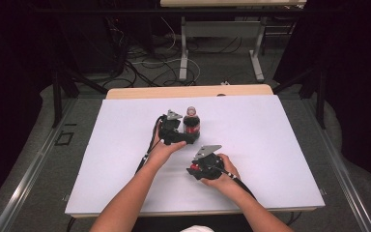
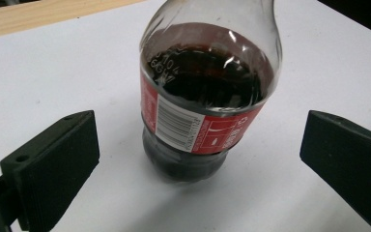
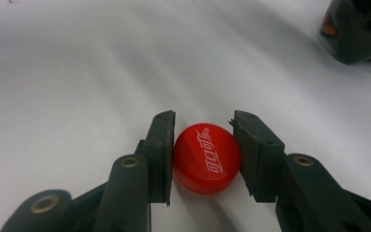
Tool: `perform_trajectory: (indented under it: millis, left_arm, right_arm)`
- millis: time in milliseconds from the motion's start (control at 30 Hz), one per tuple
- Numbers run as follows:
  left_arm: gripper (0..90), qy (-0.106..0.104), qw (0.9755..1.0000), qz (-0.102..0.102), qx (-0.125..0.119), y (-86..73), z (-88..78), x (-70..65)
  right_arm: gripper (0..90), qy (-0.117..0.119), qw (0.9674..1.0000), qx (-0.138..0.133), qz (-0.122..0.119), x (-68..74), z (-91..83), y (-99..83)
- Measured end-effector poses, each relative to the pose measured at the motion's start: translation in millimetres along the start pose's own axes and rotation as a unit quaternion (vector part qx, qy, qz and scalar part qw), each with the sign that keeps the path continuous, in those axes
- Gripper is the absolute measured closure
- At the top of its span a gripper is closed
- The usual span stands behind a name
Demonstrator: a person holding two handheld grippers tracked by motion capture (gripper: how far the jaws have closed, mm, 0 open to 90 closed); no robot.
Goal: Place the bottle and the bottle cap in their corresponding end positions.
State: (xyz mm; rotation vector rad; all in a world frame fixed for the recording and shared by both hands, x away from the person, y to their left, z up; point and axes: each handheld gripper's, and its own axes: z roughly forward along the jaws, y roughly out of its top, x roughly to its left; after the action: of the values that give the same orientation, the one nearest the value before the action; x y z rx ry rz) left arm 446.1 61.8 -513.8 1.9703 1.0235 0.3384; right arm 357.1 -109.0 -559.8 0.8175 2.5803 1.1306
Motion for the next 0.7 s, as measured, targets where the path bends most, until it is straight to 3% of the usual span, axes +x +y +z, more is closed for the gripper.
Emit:
perform_trajectory:
  millis: [167, 200, 267, 400, 500, 600, 700]
  left_arm:
    - [0.6, 0.001, 1.0000, -0.004, 0.003, -3.8, -2.0, 2.9]
    - [0.6, -0.001, 1.0000, -0.008, 0.005, -4.6, -3.2, 3.2]
    - [0.6, -0.002, 0.9999, -0.009, 0.007, -6.1, -7.2, 4.1]
    - [0.6, -0.002, 0.9999, -0.013, -0.002, -9.2, -18.6, 6.5]
    - [0.6, 0.001, 0.9999, -0.015, -0.007, -11.3, -29.1, 9.9]
    - [0.6, 0.010, 0.9996, -0.020, -0.016, -15.2, -39.8, 13.3]
    - [0.6, 0.019, 0.9992, -0.029, -0.022, -19.6, -50.1, 18.5]
  right_arm:
    - [49.9, 0.003, 1.0000, -0.005, -0.001, 1.2, 0.2, 0.1]
    - [47.0, 0.003, 0.9998, -0.013, -0.014, 0.0, 0.3, 0.0]
    - [43.7, -0.001, 0.9996, -0.020, -0.019, -0.1, -2.6, 0.1]
    - [35.5, 0.005, 0.9998, -0.019, 0.000, -3.5, -15.2, -1.0]
    - [35.3, 0.008, 0.9994, -0.022, 0.026, -12.3, -25.3, -3.3]
    - [33.0, -0.009, 0.9979, -0.042, 0.047, -25.8, -36.0, -7.0]
    - [32.6, -0.025, 0.9958, -0.040, 0.079, -37.8, -48.0, -10.5]
